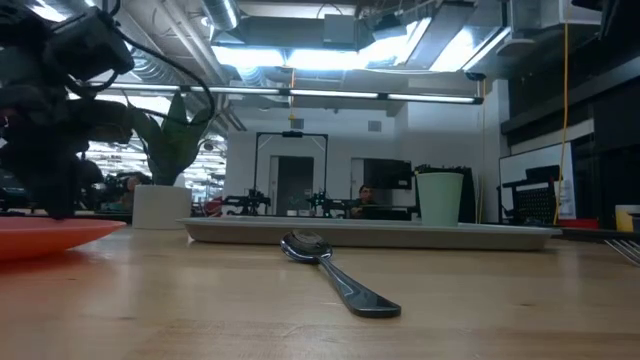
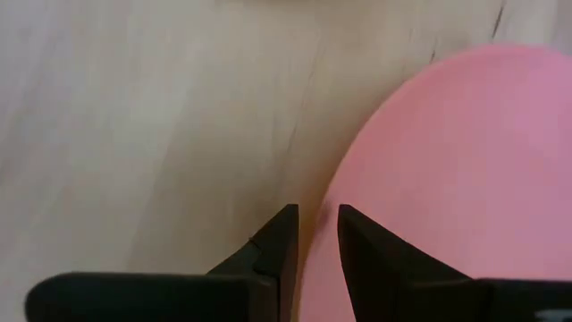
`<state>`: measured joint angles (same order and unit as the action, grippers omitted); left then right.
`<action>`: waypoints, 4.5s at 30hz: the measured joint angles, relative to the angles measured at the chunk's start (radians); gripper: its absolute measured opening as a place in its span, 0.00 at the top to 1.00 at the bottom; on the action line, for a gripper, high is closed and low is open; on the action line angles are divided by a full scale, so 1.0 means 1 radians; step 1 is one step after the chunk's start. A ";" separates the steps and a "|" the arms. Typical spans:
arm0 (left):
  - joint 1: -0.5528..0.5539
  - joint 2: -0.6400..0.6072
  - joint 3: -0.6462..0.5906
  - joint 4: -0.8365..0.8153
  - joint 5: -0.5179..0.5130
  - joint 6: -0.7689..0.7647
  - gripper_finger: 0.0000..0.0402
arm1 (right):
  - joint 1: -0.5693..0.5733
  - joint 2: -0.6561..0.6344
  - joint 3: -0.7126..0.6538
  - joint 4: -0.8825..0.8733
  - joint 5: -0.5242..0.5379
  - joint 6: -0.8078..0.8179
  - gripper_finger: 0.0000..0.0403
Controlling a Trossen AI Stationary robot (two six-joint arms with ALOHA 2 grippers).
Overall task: Pick and place plate/cup/fork/spoon on tray
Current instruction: Put the pink plate to the center of the blue tray
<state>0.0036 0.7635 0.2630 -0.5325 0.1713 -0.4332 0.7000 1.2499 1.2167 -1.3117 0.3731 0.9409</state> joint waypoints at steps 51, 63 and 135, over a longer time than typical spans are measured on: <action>-0.139 0.284 0.002 0.194 0.297 0.013 0.93 | 0.000 0.000 0.000 0.001 -0.008 -0.002 0.90; -0.013 0.219 0.059 0.372 0.279 -0.005 1.00 | 0.000 0.000 0.000 0.001 -0.008 -0.003 0.90; 0.283 0.626 0.445 0.798 0.208 0.060 0.86 | 0.109 0.019 0.001 0.054 -0.023 0.124 0.90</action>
<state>0.2869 1.3892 0.7078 0.2660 0.3793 -0.3727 0.8089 1.2691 1.2175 -1.2582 0.3500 1.0649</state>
